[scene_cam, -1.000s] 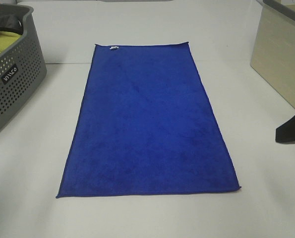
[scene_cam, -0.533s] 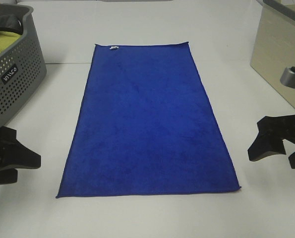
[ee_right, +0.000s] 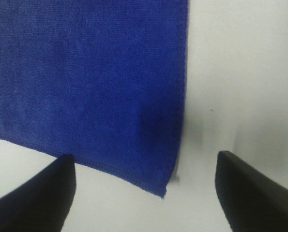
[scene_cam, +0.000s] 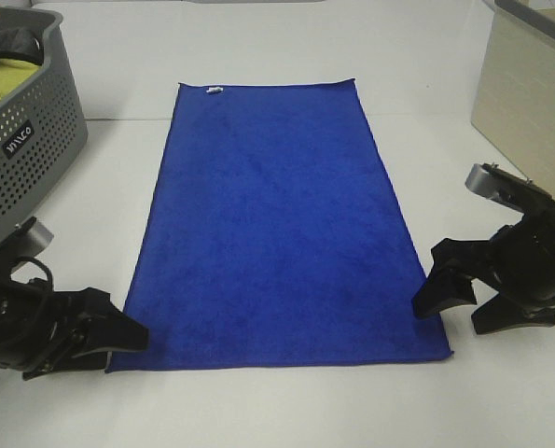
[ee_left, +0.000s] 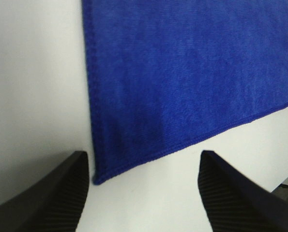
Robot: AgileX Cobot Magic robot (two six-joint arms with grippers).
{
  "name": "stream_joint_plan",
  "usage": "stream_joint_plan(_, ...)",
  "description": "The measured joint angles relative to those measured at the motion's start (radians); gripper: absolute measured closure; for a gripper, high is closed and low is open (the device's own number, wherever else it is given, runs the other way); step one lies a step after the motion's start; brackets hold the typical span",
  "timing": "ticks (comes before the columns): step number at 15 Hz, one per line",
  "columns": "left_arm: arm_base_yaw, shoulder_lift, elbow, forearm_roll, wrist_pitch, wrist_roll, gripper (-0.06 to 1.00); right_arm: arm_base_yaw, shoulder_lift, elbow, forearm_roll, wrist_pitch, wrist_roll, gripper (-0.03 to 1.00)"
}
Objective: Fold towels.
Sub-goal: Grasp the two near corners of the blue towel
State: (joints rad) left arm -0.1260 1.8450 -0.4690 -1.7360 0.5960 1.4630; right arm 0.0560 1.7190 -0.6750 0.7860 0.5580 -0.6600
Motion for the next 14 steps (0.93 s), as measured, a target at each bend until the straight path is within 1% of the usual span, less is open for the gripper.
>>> stream_joint_plan(2,-0.015,0.040,-0.044,-0.007,0.024,0.004,0.31,0.000,0.075,-0.003,0.091,0.000,-0.071,0.23)
stream_joint_plan(5,-0.016,0.081,-0.099,-0.010,0.049,0.006,0.32,-0.004,0.130,-0.014,0.255,0.029,-0.172,0.26)
stream_joint_plan(6,-0.016,0.114,-0.129,-0.010,0.078,0.006,0.34,-0.004,0.152,-0.015,0.345,0.040,-0.248,0.29)
stream_joint_plan(7,-0.016,0.129,-0.141,-0.010,0.093,0.000,0.36,-0.004,0.158,-0.015,0.367,0.040,-0.279,0.32)
stream_joint_plan(8,-0.016,0.129,-0.141,-0.010,0.093,0.000,0.36,-0.004,0.158,-0.015,0.367,0.040,-0.279,0.32)
stream_joint_plan(10,-0.016,0.152,-0.153,-0.013,0.111,-0.005,0.40,-0.004,0.162,-0.015,0.379,0.034,-0.304,0.36)
stream_joint_plan(11,-0.016,0.162,-0.156,-0.014,0.114,-0.004,0.45,-0.004,0.162,-0.015,0.379,0.027,-0.308,0.39)
stream_joint_plan(13,-0.016,0.173,-0.156,-0.016,0.109,-0.004,0.61,-0.004,0.165,-0.015,0.378,0.009,-0.312,0.49)
stream_joint_plan(14,-0.016,0.178,-0.156,-0.010,0.106,-0.004,0.80,-0.004,0.175,-0.015,0.372,-0.003,-0.313,0.67)
